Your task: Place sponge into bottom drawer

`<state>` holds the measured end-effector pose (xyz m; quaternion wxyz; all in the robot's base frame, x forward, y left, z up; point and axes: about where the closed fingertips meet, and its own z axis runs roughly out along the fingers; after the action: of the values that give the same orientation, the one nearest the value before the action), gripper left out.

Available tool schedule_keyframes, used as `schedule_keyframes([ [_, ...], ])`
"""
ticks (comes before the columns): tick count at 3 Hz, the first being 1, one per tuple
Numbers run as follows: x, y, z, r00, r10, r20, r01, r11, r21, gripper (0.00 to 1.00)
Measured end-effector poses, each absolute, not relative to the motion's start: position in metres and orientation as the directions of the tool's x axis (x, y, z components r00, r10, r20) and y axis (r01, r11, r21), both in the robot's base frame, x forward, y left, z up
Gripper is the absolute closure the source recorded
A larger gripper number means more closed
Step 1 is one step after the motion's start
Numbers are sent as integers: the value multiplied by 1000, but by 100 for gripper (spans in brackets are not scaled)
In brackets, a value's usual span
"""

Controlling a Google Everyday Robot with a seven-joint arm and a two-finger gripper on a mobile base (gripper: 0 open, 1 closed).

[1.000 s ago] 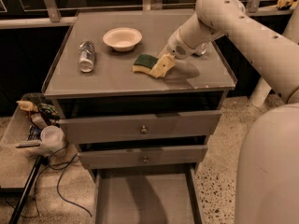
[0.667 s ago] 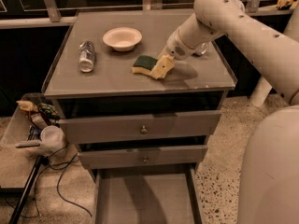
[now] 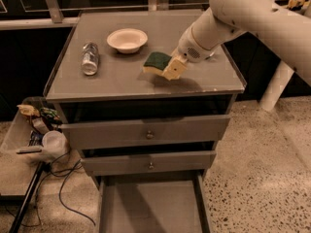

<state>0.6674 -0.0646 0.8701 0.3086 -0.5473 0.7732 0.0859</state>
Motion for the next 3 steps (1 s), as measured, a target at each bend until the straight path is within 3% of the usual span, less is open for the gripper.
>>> schedule_keyframes([
  [2, 580, -91, 907, -257, -788, -560, -828, 478, -292, 100],
  [3, 534, -110, 888, -308, -764, -566, -815, 519, -258, 100],
])
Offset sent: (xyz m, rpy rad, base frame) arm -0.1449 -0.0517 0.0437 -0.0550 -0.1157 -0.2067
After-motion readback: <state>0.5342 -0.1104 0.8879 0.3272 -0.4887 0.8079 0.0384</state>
